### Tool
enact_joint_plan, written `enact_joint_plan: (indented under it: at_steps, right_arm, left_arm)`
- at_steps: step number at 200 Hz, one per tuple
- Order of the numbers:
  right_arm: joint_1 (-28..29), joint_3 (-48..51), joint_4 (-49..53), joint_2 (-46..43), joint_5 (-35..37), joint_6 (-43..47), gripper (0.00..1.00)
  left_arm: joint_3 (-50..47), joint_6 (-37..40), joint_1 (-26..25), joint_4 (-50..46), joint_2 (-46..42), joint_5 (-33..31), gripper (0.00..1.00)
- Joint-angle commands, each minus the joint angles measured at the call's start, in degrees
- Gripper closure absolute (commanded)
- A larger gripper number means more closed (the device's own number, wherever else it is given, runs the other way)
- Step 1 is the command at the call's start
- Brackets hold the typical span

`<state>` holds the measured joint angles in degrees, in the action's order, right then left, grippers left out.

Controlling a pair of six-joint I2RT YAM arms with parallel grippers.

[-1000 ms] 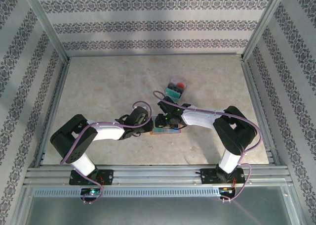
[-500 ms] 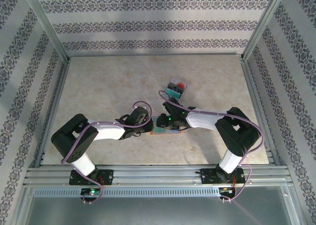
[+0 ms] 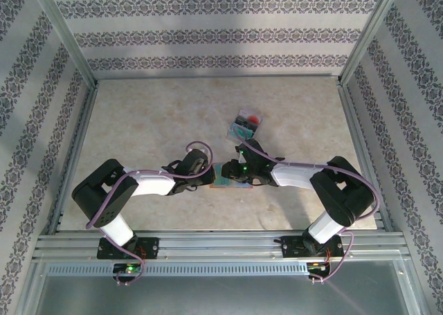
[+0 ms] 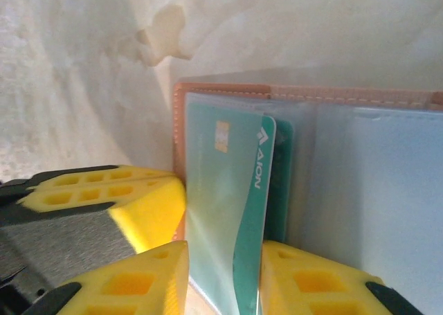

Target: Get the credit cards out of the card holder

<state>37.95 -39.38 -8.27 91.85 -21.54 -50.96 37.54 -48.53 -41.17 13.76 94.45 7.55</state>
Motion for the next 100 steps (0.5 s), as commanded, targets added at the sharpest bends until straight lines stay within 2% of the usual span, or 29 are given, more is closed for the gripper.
enact_joint_plan:
  at_steps: [1,100]
  right_arm:
    - [-0.2,1.0,-6.6,-1.9,-4.0,-0.9,0.68]
    - [-0.2,2.0,-11.3,1.4,-6.0,-2.1,0.7]
  left_arm:
    - [-0.2,-0.9,0.4,-0.8,1.8,0.7,0.92]
    - [-0.2,-0.8,0.4,-0.6,1.4,0.9,0.92]
